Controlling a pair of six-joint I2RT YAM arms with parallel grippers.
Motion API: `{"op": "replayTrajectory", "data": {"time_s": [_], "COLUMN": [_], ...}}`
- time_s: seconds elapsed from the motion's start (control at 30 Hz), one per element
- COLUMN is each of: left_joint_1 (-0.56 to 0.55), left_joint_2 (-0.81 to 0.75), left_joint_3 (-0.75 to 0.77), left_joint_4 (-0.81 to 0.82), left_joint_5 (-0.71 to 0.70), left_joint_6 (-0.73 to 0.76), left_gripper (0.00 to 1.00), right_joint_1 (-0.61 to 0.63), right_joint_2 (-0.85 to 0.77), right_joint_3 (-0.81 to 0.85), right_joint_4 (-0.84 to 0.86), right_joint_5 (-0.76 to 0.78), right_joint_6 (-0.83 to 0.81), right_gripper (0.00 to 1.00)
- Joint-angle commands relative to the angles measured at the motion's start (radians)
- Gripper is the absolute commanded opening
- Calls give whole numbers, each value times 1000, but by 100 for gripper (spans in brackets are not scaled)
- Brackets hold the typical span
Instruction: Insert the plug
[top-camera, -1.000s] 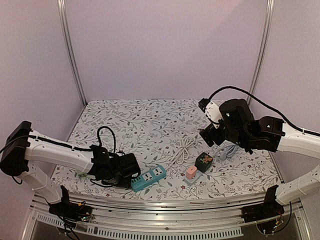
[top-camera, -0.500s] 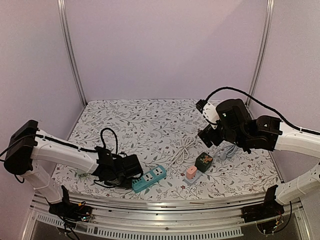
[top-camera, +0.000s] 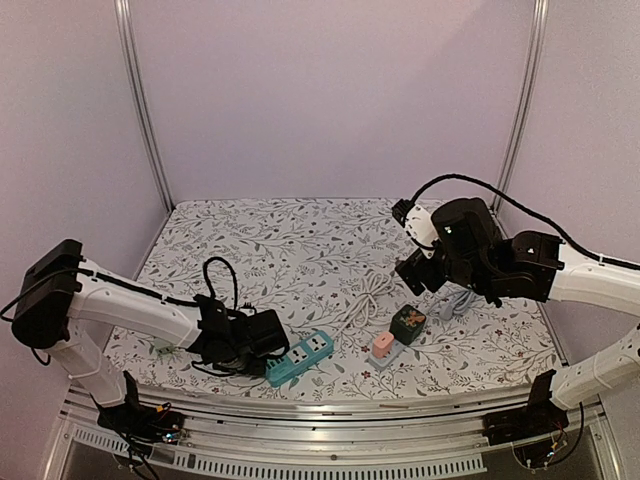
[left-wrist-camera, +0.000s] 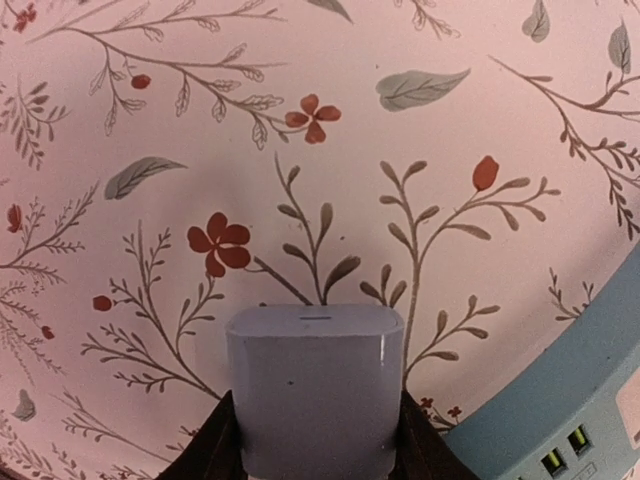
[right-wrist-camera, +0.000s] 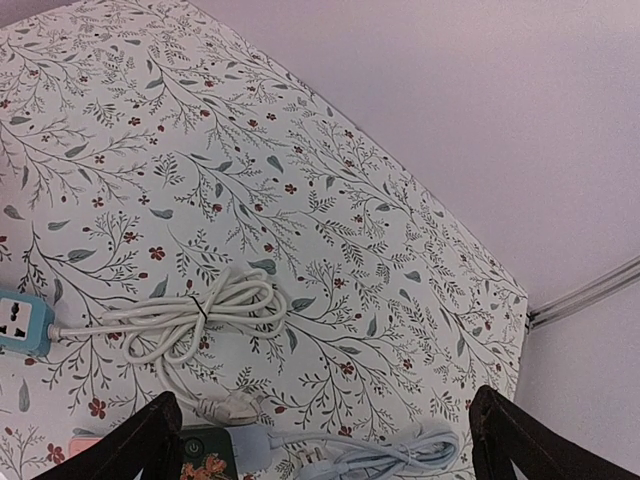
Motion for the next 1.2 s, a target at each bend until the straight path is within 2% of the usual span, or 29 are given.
{"op": "replayTrajectory", "data": {"time_s": [0.0, 0.2, 0.33, 0.57, 0.77, 0.93, 1.07, 1.17], "left_joint_1": [1, -45, -45, -43, -26, -28, -28, -32], "left_joint_2": [-19, -129, -193, -341, -362, -359, -375, -389], "left_joint_3": [-18, 1, 8, -13, -38, -59, -104, -145], "left_joint_4": [-8, 1, 74, 411, 645, 732, 805, 881], "left_joint_5": [-50, -203, -275, -296, -242, -187, -168, -67], "left_joint_6": [15, 99, 175, 413, 599, 782, 908, 1005], "left_gripper": [14, 13, 10, 6, 5, 5, 5, 7], "right_joint_1": [-5, -6, -4, -1, 57, 70, 69, 69], "right_joint_2": [12, -8, 1, 54, 126, 213, 234, 234], "right_joint_3": [30, 43, 55, 18, 26, 119, 202, 250], "right_joint_4": [-18, 16, 61, 217, 384, 332, 194, 104], "right_joint_5": [-15, -105, -230, -475, -601, -793, -805, -797], "right_joint_6": [21, 86, 218, 438, 580, 614, 595, 593], "right_gripper": [99, 99, 99, 99, 98, 97, 96, 96]}}
